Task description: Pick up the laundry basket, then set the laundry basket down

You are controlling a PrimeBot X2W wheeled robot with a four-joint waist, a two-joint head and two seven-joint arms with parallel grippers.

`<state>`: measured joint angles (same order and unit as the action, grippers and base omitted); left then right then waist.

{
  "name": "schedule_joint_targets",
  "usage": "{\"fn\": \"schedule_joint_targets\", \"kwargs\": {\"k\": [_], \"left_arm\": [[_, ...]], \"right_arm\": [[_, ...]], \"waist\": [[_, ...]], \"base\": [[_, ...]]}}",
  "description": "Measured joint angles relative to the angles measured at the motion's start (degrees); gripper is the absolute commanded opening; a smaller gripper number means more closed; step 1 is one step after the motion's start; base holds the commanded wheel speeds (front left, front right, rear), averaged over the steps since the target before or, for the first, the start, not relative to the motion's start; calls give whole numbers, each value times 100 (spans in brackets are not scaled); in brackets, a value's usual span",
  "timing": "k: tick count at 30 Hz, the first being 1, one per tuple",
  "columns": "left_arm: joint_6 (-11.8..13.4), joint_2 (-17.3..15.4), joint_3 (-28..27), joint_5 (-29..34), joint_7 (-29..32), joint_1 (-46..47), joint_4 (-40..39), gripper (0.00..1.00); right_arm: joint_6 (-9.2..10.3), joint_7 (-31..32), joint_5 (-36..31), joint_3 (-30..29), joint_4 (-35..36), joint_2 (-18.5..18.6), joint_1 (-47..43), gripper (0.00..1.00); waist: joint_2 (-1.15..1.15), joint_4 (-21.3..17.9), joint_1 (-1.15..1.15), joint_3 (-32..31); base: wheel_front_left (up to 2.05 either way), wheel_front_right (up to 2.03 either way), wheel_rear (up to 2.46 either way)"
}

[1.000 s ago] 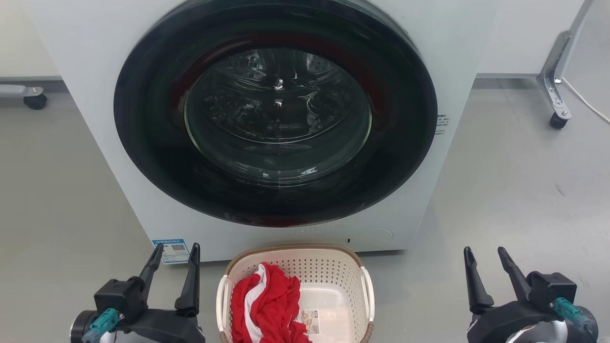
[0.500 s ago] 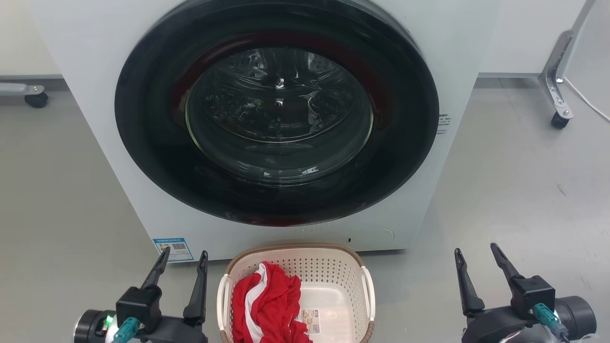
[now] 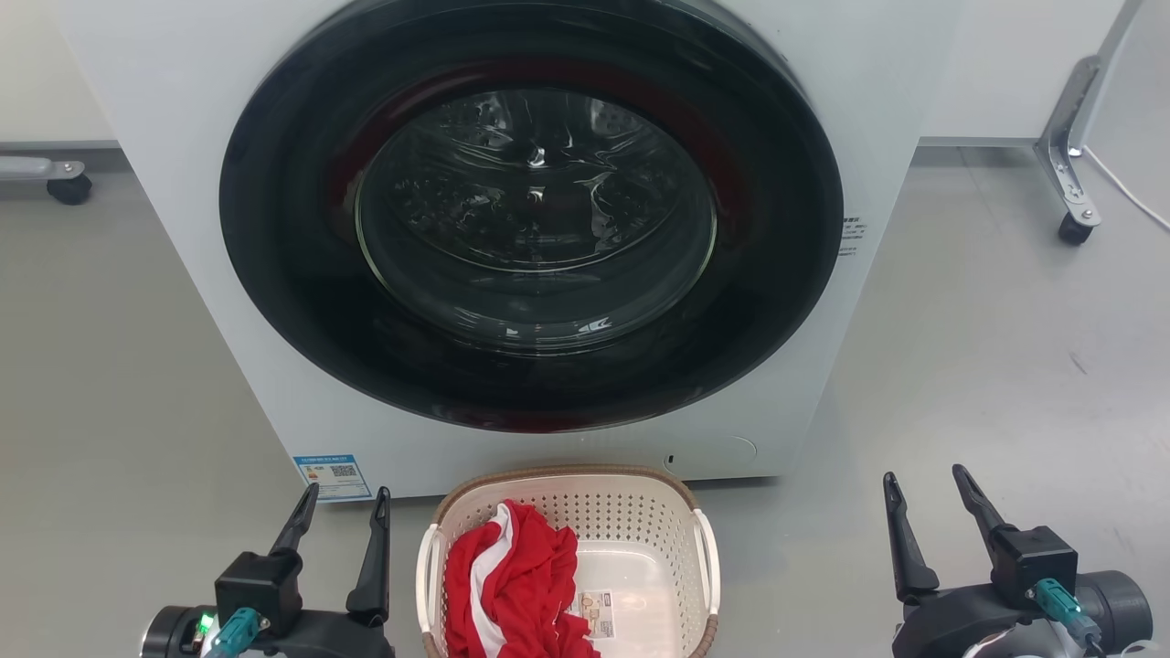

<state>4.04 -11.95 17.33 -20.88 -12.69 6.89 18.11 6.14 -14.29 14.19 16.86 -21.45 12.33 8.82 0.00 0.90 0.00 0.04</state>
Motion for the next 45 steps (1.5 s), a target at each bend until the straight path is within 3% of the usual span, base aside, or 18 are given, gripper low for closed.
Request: {"fn": "schedule_joint_targets", "kwargs": {"k": [28,45], "left_arm": [[-1,111,-25,-124,24,-1,113,100],[-55,135,10,-123,24,360,-56,100]], "right_arm": [[-109,0,96,-141,-42,-165,-12,100],[-111,0,102,-196,91,-287,269,100]], "waist": [[0,26,0,21],[0,36,1,853]], "base": [[0,0,0],[0,0,0]]}}
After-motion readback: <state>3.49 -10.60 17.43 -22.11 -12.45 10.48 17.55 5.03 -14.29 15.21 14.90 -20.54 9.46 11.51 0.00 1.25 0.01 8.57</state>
